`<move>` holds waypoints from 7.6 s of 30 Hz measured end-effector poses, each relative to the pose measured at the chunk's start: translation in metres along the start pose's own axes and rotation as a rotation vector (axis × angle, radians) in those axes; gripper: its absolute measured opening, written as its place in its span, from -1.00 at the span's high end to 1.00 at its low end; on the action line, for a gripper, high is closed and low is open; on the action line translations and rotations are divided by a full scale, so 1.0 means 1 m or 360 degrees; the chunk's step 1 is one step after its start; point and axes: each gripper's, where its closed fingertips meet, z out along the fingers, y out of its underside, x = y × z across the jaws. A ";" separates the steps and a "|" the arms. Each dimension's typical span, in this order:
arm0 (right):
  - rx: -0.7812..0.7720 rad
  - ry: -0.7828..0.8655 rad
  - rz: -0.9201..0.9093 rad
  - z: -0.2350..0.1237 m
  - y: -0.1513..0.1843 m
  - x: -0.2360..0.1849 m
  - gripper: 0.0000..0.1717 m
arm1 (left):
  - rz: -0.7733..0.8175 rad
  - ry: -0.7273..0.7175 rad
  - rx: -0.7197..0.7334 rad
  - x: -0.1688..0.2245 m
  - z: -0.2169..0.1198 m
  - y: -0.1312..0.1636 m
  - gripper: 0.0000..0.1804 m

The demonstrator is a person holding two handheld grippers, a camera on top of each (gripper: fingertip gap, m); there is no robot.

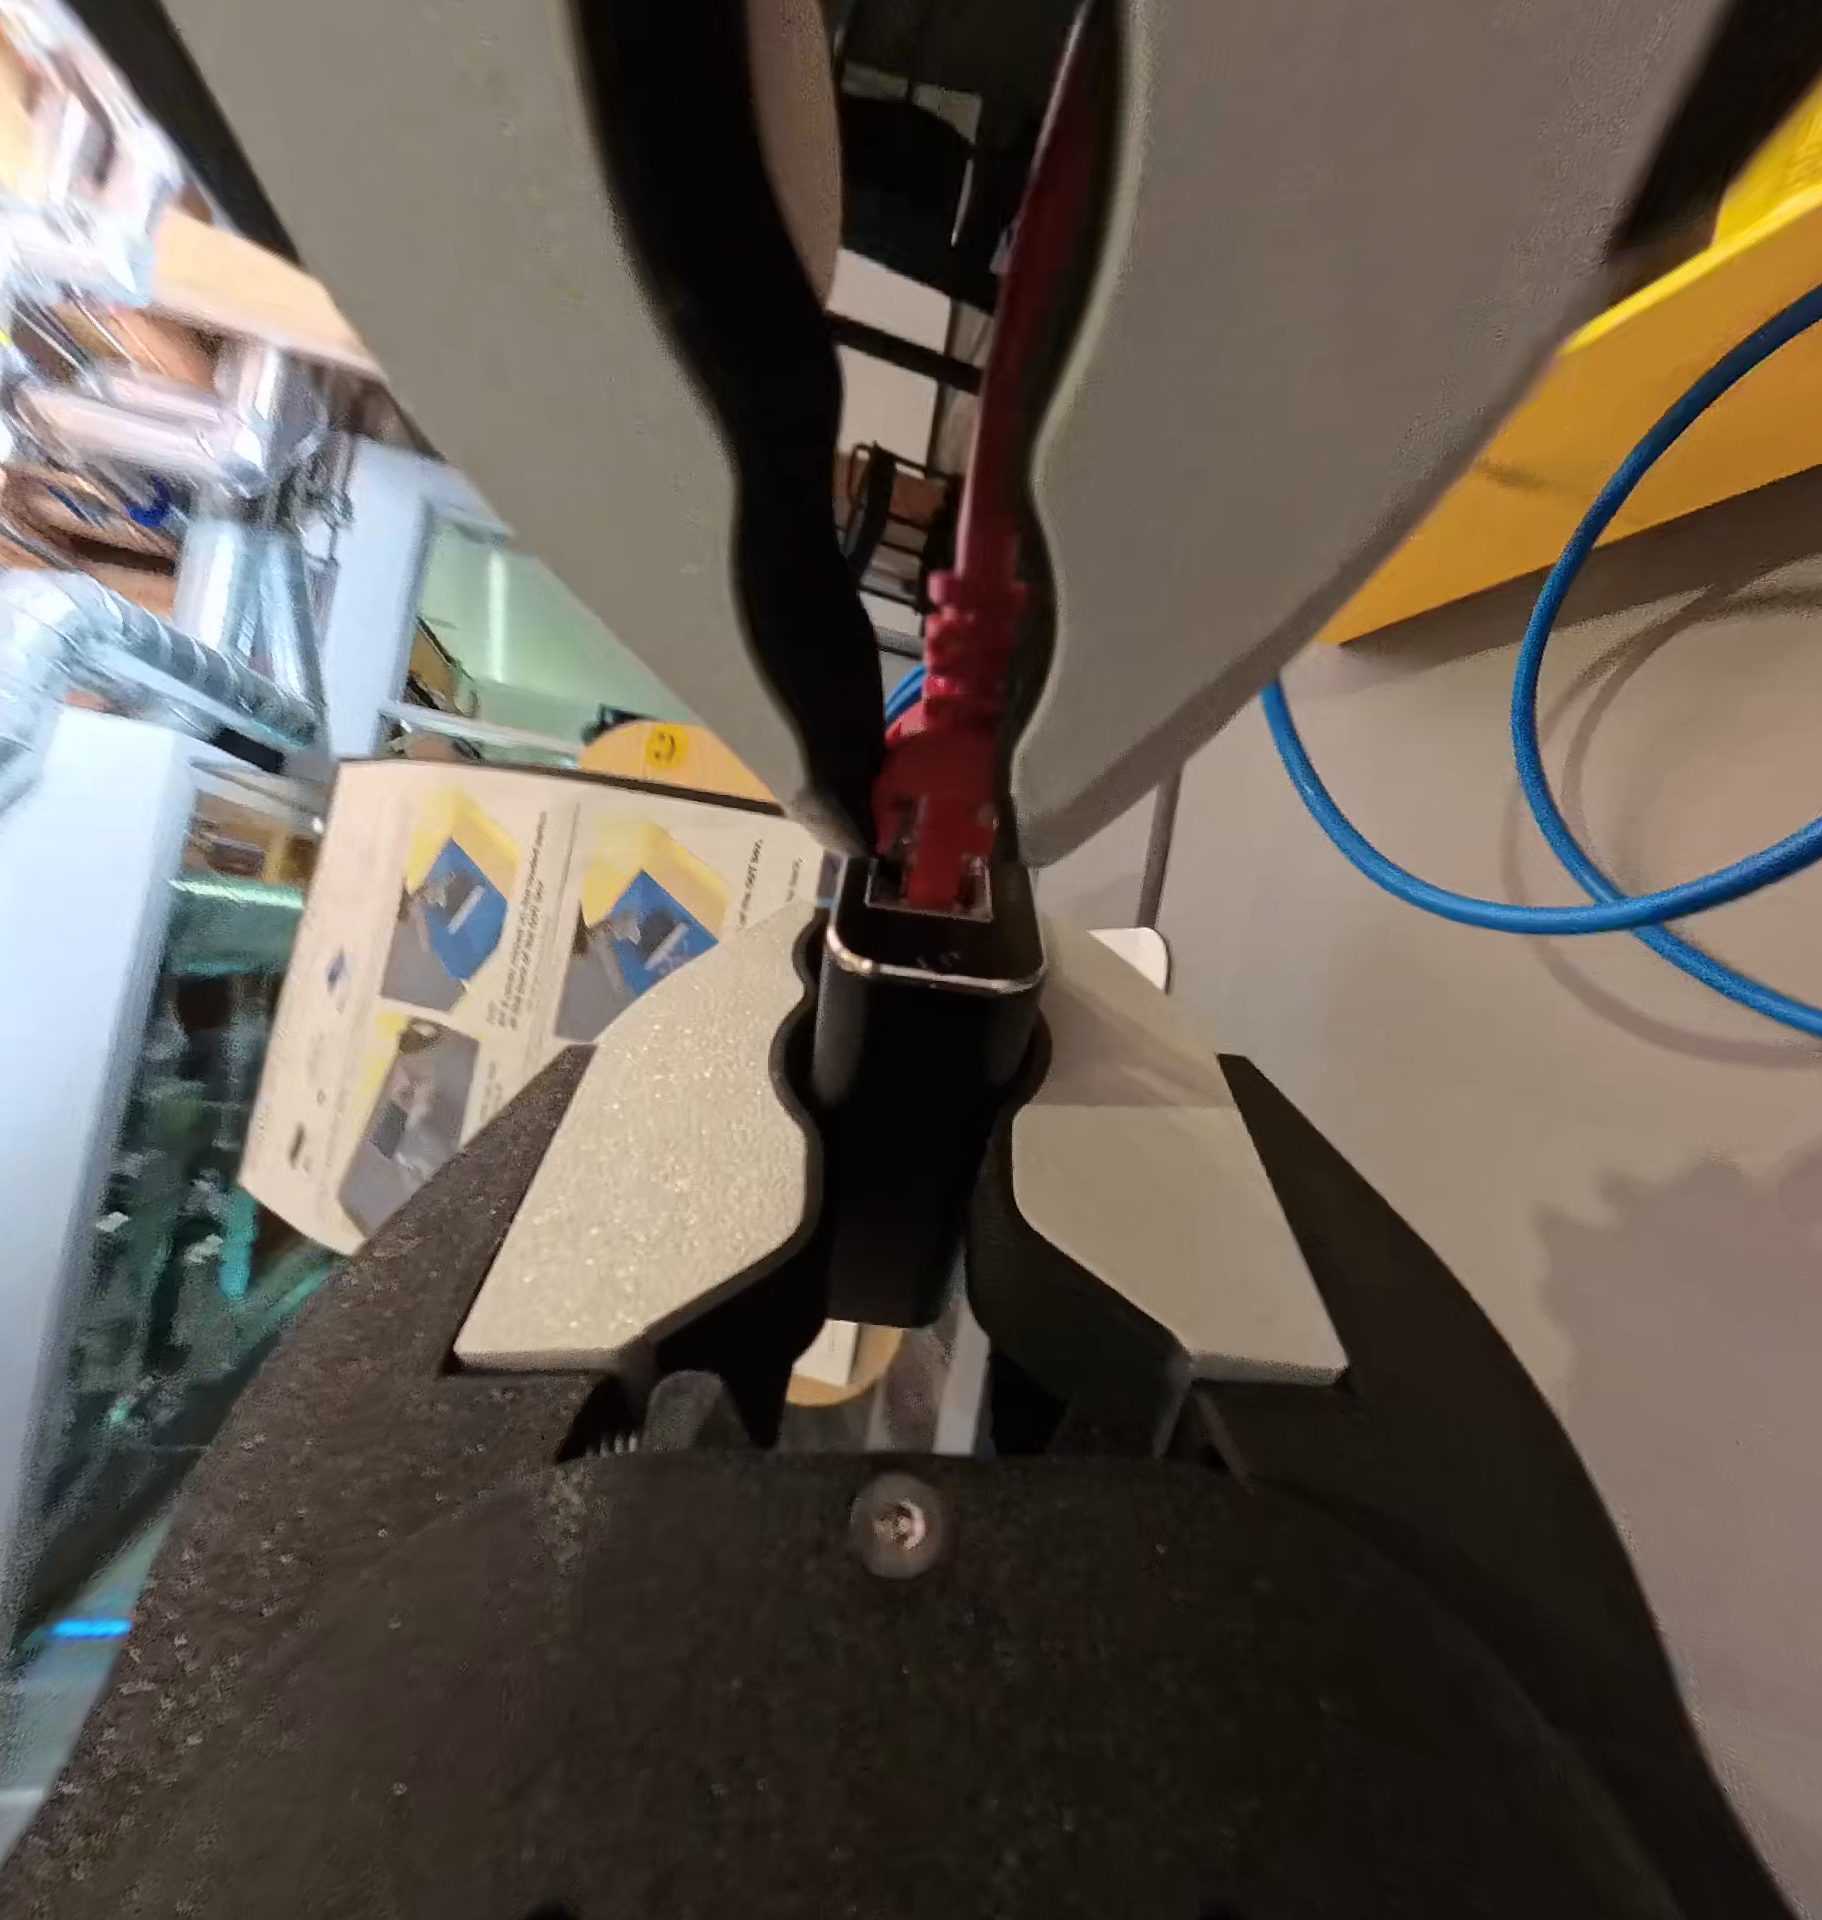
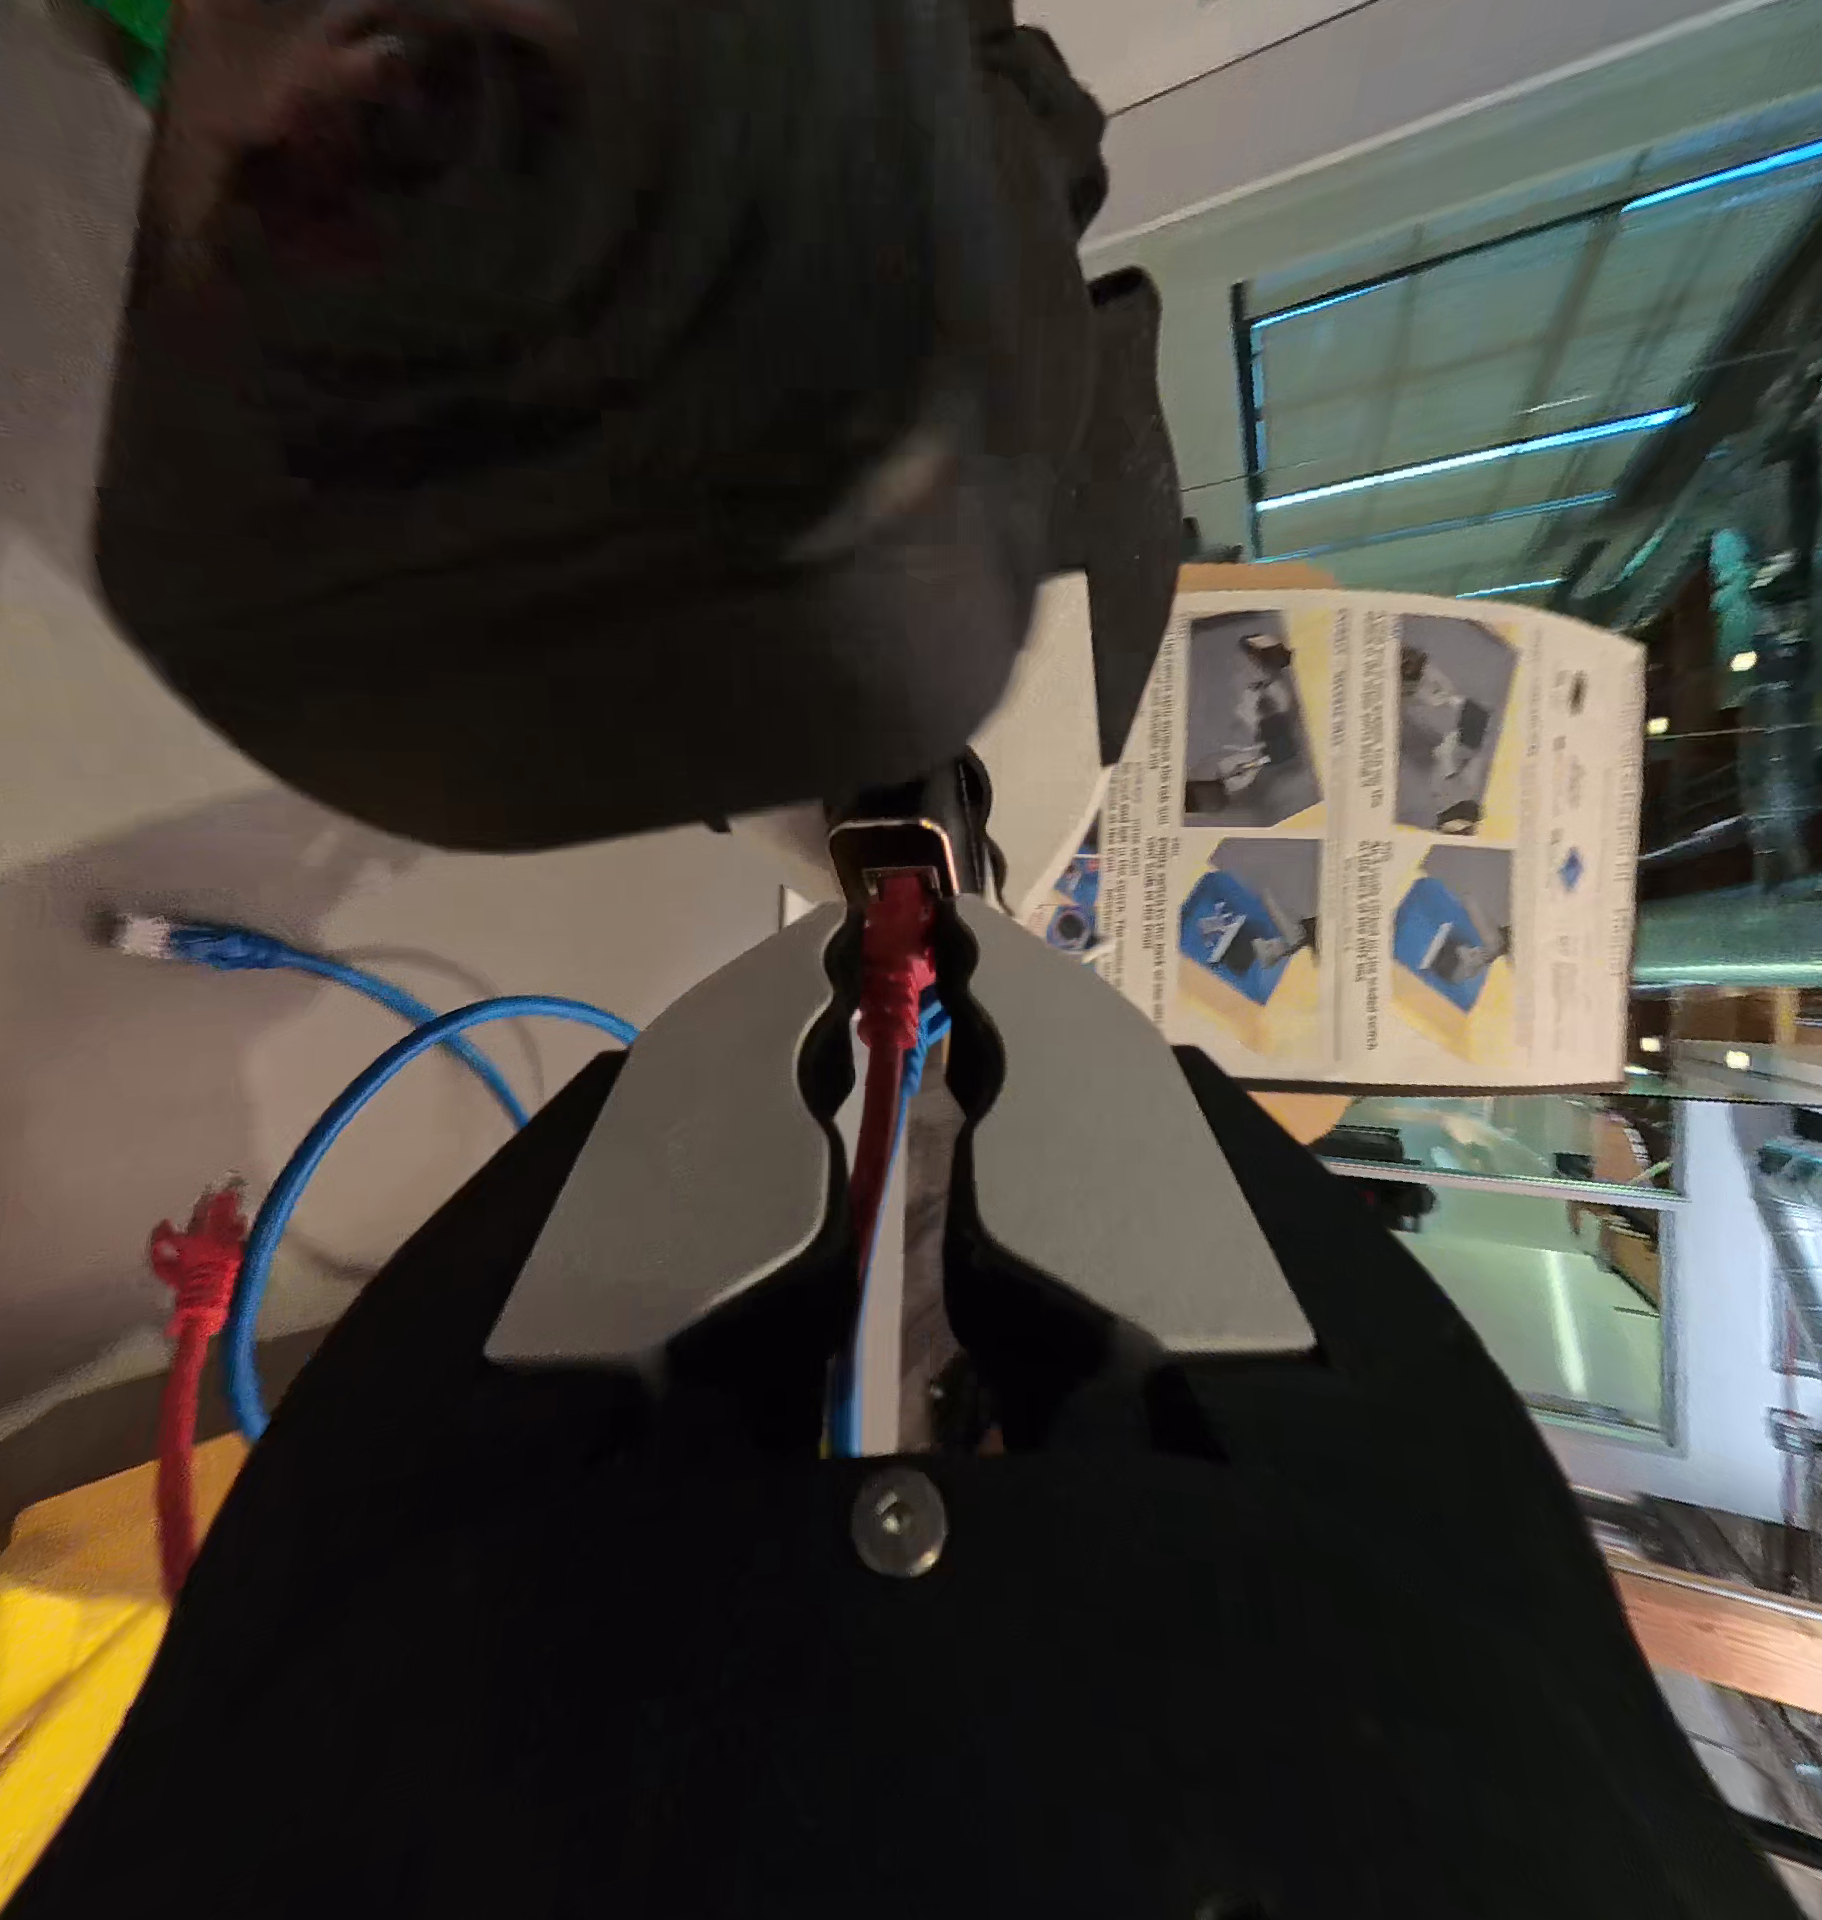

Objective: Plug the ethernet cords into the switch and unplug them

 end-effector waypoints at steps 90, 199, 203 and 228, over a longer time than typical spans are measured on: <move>0.0706 0.0273 0.0373 -0.052 -0.044 0.048 0.87 | 0.0012 -0.0335 0.0206 -0.028 -0.002 0.021 0.71; -0.0077 0.0233 -0.0371 -0.015 -0.032 0.014 0.84 | -0.0019 -0.0346 0.0354 -0.031 -0.024 -0.032 0.61; -0.0101 0.0208 -0.0348 -0.010 -0.030 0.014 0.84 | 0.0014 -0.0413 0.0332 -0.033 -0.022 -0.028 0.66; -0.0278 -0.0178 -0.0327 0.012 -0.001 -0.008 0.84 | 0.0006 -0.0049 0.0232 0.003 0.005 -0.008 0.67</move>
